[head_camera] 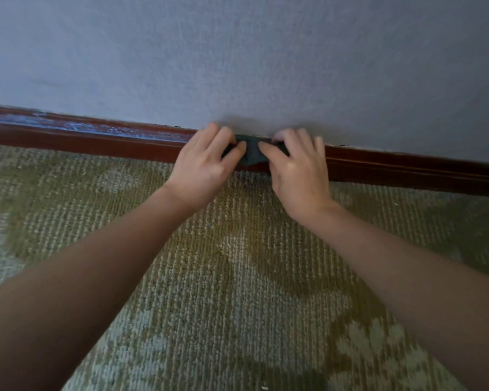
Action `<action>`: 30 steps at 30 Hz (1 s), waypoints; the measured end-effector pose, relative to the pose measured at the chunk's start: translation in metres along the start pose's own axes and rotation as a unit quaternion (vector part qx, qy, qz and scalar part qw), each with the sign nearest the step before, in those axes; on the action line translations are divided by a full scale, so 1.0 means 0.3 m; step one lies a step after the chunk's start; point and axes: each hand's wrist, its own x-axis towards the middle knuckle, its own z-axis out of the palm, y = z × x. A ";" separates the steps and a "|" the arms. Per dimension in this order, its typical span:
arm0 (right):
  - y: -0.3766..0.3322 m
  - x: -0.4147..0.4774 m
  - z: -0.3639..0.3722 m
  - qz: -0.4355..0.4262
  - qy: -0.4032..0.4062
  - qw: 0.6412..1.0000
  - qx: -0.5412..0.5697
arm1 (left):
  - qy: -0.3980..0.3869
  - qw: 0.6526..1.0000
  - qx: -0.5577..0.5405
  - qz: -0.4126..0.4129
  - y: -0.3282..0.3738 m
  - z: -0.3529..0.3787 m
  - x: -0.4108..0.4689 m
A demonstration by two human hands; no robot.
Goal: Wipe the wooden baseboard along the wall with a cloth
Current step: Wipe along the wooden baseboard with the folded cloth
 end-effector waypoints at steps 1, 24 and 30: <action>0.001 0.000 0.006 -0.012 -0.005 1.000 -0.010 | -0.005 1.000 0.003 0.007 -0.004 0.002 -0.001; -0.005 -0.005 0.019 -0.017 -0.033 0.998 -0.042 | -0.049 0.995 -0.057 -0.066 0.035 -0.011 0.027; 0.051 -0.029 -0.012 -0.045 -0.049 0.995 -0.078 | -0.036 0.999 -0.027 0.003 0.059 0.003 0.057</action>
